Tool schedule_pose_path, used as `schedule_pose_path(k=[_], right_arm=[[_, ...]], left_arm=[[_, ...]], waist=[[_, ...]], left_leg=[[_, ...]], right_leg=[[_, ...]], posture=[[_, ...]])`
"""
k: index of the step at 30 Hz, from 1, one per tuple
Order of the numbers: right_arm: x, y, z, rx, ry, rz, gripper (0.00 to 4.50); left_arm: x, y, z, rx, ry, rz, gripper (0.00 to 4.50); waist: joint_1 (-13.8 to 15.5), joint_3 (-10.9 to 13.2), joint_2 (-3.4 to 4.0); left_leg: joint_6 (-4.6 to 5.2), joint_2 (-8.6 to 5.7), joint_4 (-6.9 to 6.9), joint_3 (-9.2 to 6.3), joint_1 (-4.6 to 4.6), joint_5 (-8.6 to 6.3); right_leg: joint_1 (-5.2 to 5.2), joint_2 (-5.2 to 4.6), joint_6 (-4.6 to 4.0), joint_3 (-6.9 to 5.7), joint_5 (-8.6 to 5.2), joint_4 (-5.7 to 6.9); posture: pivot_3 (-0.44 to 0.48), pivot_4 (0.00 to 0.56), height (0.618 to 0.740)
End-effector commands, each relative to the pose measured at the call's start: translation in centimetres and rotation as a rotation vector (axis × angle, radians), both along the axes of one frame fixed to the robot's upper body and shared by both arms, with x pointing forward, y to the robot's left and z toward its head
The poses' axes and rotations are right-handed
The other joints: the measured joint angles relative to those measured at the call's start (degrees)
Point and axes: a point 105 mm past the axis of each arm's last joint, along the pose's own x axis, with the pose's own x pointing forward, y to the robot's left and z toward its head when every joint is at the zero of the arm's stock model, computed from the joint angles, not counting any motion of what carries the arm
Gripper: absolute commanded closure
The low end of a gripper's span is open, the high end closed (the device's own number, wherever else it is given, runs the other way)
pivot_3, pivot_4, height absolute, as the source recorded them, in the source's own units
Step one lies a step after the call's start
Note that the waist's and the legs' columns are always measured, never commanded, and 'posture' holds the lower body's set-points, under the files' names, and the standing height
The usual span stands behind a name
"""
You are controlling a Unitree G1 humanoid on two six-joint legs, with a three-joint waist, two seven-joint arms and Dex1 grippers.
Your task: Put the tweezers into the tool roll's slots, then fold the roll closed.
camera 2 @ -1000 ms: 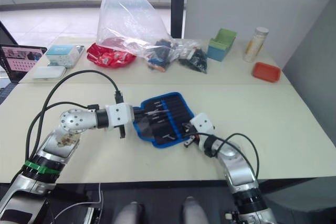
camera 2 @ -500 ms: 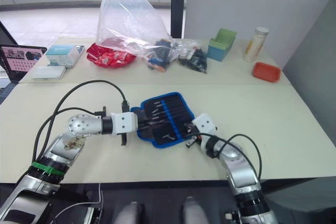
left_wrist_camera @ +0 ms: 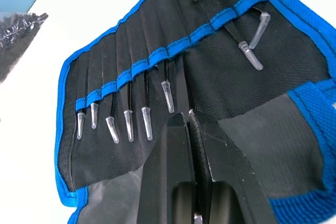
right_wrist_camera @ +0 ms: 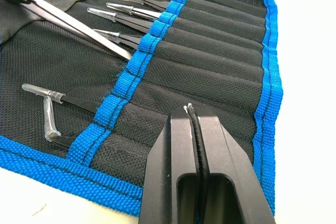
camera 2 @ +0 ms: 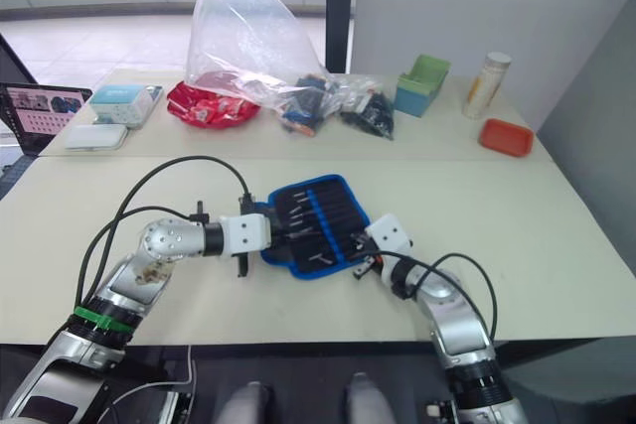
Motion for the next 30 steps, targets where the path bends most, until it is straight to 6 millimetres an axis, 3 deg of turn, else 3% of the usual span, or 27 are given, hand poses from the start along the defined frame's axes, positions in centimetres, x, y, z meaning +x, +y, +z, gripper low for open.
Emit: schedule_pose_path(k=[1, 6, 11, 15, 23, 29, 30], right_arm=[[-0.4, 0.1, -0.9, -0.010, 0.043, 0.012, 4.50], [-0.6, 0.3, -0.8, -0.013, 0.048, 0.025, 4.50], [-0.6, 0.2, -0.9, -0.020, 0.056, 0.023, 4.50], [-0.6, 0.0, -1.0, -0.027, 0.063, 0.018, 4.50], [-0.7, -0.2, -1.0, -0.034, 0.071, 0.008, 4.50], [-1.0, -0.4, -1.4, -0.036, 0.082, 0.001, 4.50], [-1.0, -0.3, -1.5, -0.035, 0.083, 0.002, 4.50]], left_arm=[[0.0, -1.9, 0.1, -0.016, -0.016, -0.062, 4.49], [0.6, -3.0, -0.7, -0.020, -0.005, -0.089, 4.49], [0.4, -4.9, -0.5, -0.037, -0.022, -0.162, 4.49], [0.2, -5.3, -0.2, -0.033, -0.033, -0.196, 4.49], [1.5, -7.3, 0.4, -0.084, -0.030, -0.176, 4.49], [0.9, -5.9, 2.0, -0.260, 0.113, -0.143, 4.49], [0.7, -5.3, 2.2, -0.284, 0.151, -0.139, 4.09]], waist=[[0.3, 0.0, 0.00], [1.1, 0.0, 0.00], [1.1, 0.0, 0.00], [0.3, 0.0, 0.00], [0.2, 0.0, 0.00], [-0.7, 0.0, 0.01], [-0.8, 0.0, 0.01]], left_leg=[[0.00, 0.00, 0.02, 0.00, 0.00, 0.00], [0.00, -0.02, 0.08, 0.00, 0.00, 0.00], [0.00, -0.07, 0.10, 0.00, -0.06, 0.00], [0.00, -0.05, -0.05, -0.01, -0.05, 0.00], [0.00, -0.04, 0.08, -0.03, -0.05, 0.00], [0.00, -0.03, -0.02, -0.03, -0.04, 0.00], [0.00, -0.03, -0.05, -0.03, -0.03, 0.00]], right_leg=[[0.02, 0.00, 0.00, 0.00, 0.00, 0.00], [0.05, 0.00, -0.01, 0.01, -0.01, 0.00], [0.05, 0.00, 0.02, 0.09, 0.00, -0.03], [-0.07, 0.02, 0.24, 0.09, 0.13, 0.06], [0.01, 0.08, 0.26, 0.10, 0.12, 0.04], [-0.04, 0.08, 0.27, 0.12, 0.12, 0.08], [-0.04, 0.08, 0.27, 0.11, 0.12, 0.08]], posture=[[0.000, 0.150, 0.733], [0.000, 0.150, 0.733], [0.000, 0.150, 0.733], [0.000, 0.150, 0.733], [0.000, 0.150, 0.733], [0.000, 0.150, 0.733], [0.000, 0.150, 0.733]])
